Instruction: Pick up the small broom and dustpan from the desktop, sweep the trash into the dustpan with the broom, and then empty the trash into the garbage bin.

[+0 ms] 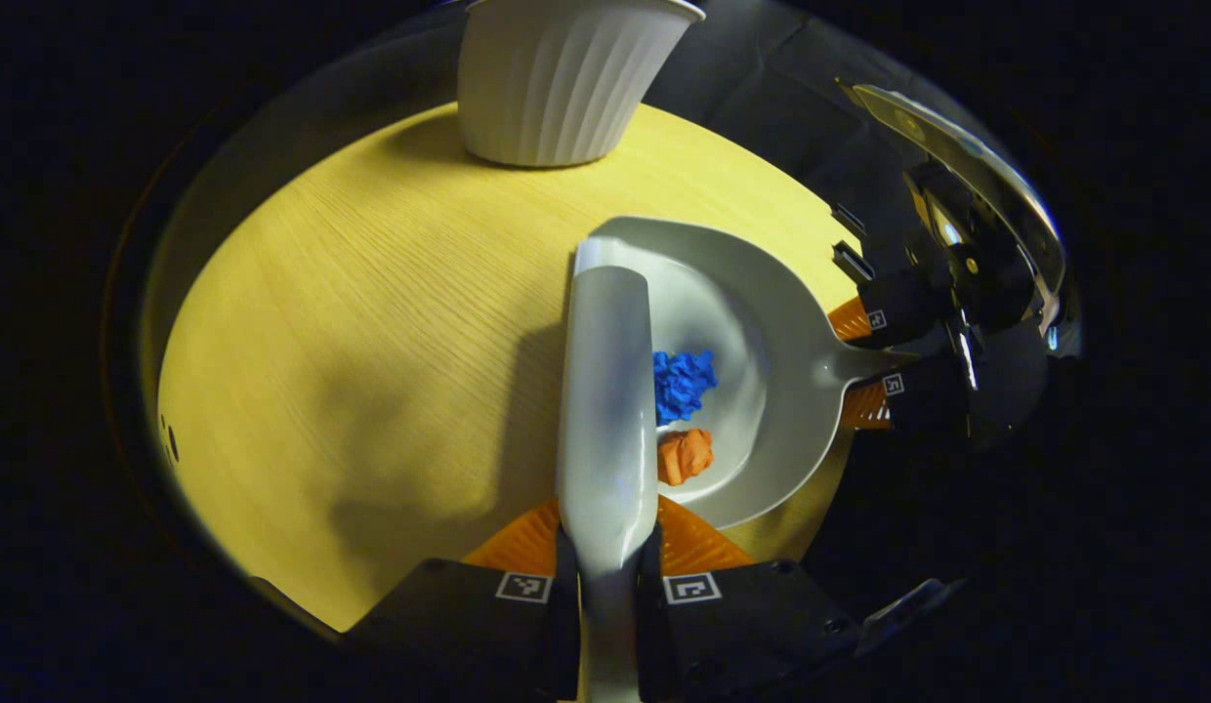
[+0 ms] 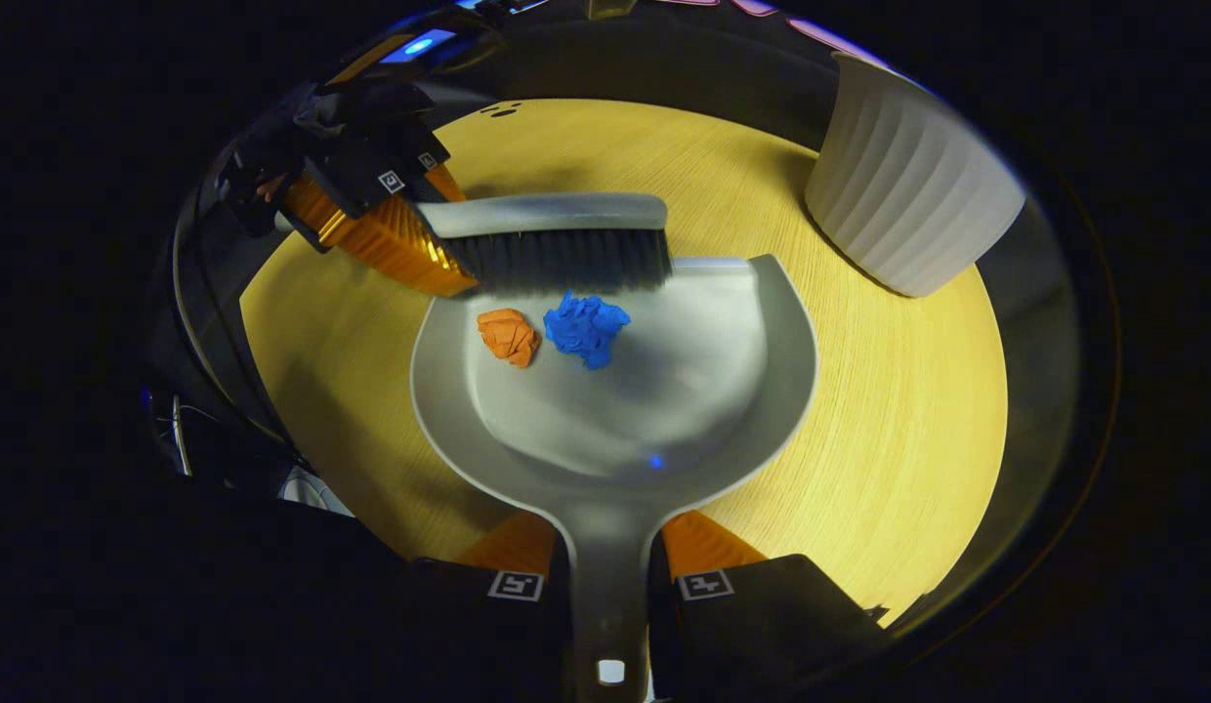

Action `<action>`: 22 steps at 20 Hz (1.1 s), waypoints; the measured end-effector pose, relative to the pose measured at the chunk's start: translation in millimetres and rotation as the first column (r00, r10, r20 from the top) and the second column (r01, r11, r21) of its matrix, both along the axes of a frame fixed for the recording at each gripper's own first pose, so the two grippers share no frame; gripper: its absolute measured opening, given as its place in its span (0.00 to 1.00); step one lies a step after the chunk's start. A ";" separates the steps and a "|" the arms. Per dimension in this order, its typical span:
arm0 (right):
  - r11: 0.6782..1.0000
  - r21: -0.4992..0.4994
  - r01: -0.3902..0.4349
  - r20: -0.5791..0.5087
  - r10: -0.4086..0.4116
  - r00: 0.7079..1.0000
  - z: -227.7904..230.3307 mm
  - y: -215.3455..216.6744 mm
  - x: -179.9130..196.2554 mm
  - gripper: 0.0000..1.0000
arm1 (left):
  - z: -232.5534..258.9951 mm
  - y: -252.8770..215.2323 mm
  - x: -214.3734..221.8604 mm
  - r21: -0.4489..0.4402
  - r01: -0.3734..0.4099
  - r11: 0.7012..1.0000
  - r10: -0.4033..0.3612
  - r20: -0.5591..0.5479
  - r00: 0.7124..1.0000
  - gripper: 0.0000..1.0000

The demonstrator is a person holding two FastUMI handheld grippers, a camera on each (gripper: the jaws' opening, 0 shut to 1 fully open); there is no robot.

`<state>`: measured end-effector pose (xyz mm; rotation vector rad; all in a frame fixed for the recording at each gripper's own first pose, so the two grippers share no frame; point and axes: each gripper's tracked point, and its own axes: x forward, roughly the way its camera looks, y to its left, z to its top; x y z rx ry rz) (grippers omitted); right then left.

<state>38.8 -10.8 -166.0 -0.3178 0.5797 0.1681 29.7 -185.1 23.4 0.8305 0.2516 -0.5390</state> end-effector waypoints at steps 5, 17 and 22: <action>0.999 -0.025 -0.022 0.012 0.022 1.000 6.2 2.9 -21.4 0.35 | 14.5 36.1 -18.9 -0.191 -0.053 0.980 0.078 0.129 0.988 0.27; 0.994 0.092 0.052 0.062 -0.057 0.996 105.5 -29.9 -90.5 0.35 | -85.2 197.1 3.5 -0.525 -0.202 0.827 0.300 0.107 0.948 0.27; 0.988 0.117 0.105 0.098 -0.116 0.988 168.7 -58.5 -123.0 0.35 | -112.5 207.5 -1.0 -0.558 -0.216 0.801 0.312 0.080 0.947 0.27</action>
